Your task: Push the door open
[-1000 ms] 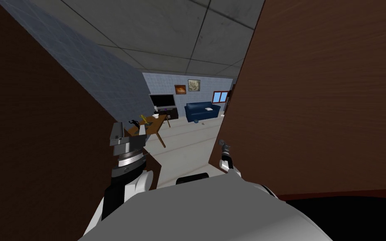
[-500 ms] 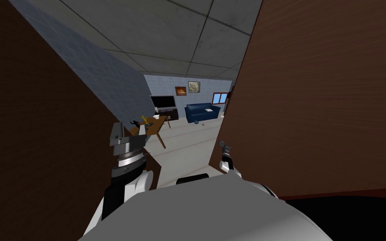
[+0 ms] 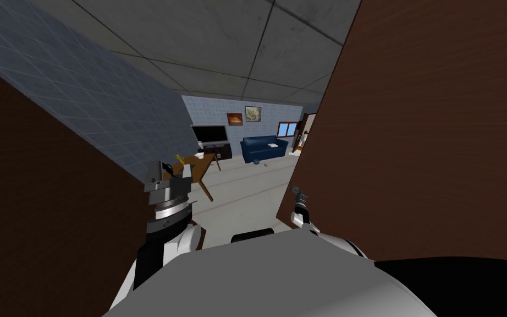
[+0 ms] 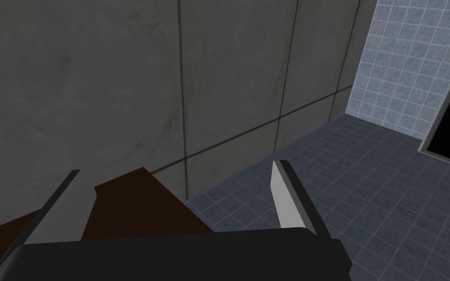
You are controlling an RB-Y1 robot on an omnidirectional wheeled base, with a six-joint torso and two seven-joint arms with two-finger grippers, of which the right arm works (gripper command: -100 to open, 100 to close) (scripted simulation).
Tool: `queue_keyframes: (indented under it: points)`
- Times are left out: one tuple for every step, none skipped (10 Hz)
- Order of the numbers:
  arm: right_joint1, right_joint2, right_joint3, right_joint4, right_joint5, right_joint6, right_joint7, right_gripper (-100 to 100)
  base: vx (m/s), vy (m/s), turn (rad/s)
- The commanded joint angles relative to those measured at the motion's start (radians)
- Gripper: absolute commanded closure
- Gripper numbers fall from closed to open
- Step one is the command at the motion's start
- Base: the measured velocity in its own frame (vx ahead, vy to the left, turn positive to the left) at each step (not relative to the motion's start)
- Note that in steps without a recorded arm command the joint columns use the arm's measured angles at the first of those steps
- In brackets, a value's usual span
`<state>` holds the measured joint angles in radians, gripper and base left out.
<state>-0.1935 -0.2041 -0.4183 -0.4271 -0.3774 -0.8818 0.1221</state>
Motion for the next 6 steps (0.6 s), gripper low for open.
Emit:
queue_keyframes:
  points:
    - [0.023,0.001,-0.016,-0.05,-0.01,0.021,0.016,100,0.171,-0.026,-0.019]
    - [0.023,0.001,-0.016,-0.044,-0.01,0.021,0.016,100,0.062,-0.008,-0.002]
    - [0.026,-0.003,-0.035,-0.048,-0.023,0.018,0.023,100,0.123,0.009,-0.04]
    - [0.027,-0.005,-0.043,-0.047,-0.029,0.017,0.027,100,0.199,0.017,-0.055]
    - [0.028,-0.007,-0.051,-0.046,-0.035,0.016,0.03,100,0.207,0.023,-0.066]
    - [0.029,-0.009,-0.058,-0.044,-0.04,0.016,0.033,100,0.177,0.003,-0.065]
